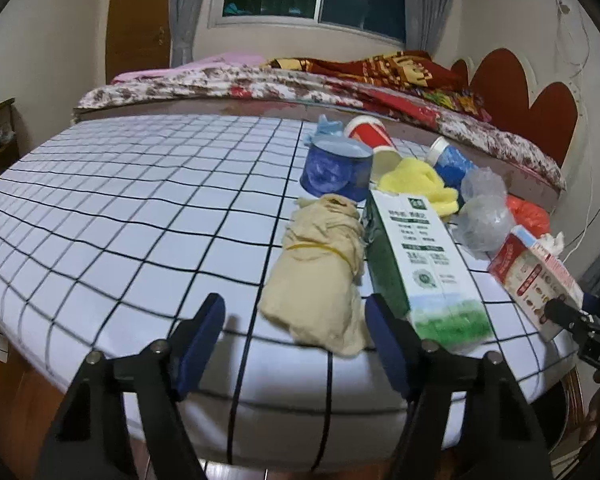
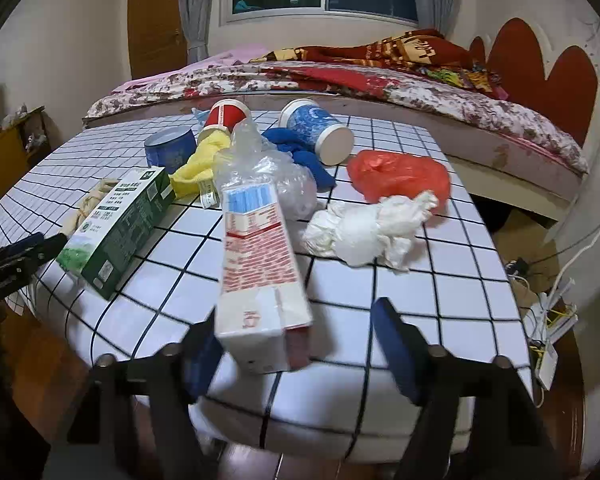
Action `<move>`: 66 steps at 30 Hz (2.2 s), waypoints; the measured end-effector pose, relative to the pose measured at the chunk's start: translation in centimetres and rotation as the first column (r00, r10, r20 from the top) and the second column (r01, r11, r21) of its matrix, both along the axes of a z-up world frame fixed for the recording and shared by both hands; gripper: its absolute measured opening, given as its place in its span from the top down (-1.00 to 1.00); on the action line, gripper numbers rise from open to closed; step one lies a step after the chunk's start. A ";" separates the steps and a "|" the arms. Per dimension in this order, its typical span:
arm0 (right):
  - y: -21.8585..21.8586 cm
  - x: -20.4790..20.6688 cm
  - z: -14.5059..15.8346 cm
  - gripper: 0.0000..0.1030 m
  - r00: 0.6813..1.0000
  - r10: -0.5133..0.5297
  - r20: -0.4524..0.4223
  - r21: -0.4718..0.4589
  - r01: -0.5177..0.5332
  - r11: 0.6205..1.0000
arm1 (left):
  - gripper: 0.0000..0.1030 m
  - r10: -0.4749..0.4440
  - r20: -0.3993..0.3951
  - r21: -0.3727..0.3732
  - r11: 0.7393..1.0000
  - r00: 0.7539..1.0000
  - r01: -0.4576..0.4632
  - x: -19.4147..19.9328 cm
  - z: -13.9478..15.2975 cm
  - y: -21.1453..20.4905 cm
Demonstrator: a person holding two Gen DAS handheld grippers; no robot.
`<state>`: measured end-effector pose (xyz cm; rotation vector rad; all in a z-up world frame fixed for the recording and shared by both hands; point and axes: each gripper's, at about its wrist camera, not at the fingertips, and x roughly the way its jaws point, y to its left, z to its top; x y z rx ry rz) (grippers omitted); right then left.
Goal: Collect trash
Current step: 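Grasp the beige cloth with the left tool while the right tool grasps the red-white carton, then carry both items to the black bin and open both tools to drop them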
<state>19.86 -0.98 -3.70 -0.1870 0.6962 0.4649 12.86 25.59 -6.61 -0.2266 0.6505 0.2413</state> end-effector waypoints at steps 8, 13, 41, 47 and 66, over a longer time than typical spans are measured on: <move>0.3 0.4 -0.9 0.21 0.999 0.038 -0.020 0.022 -0.038 0.999 | 0.54 -0.030 0.009 -0.044 0.999 1.000 0.030 0.8 -0.5 0.6; 0.1 -0.5 -0.2 0.25 0.998 0.064 0.004 0.048 -0.065 0.997 | 0.68 -0.037 0.042 -0.019 0.999 0.998 0.038 0.0 0.5 0.4; -19.0 -8.7 1.8 0.25 0.970 -0.232 0.075 0.078 0.226 0.971 | 0.68 -0.366 0.181 0.036 0.930 0.913 0.366 -5.4 6.9 -16.7; -24.3 -10.0 0.6 0.25 0.949 -0.314 0.040 0.064 0.311 0.948 | 0.68 -0.501 0.149 0.028 0.864 0.852 0.503 -5.2 5.6 -23.3; -31.8 -9.6 -7.0 0.25 0.911 -0.382 -0.155 -0.028 0.383 0.923 | 0.68 -0.710 -0.053 -0.088 0.704 0.702 0.705 -2.8 -2.7 -37.8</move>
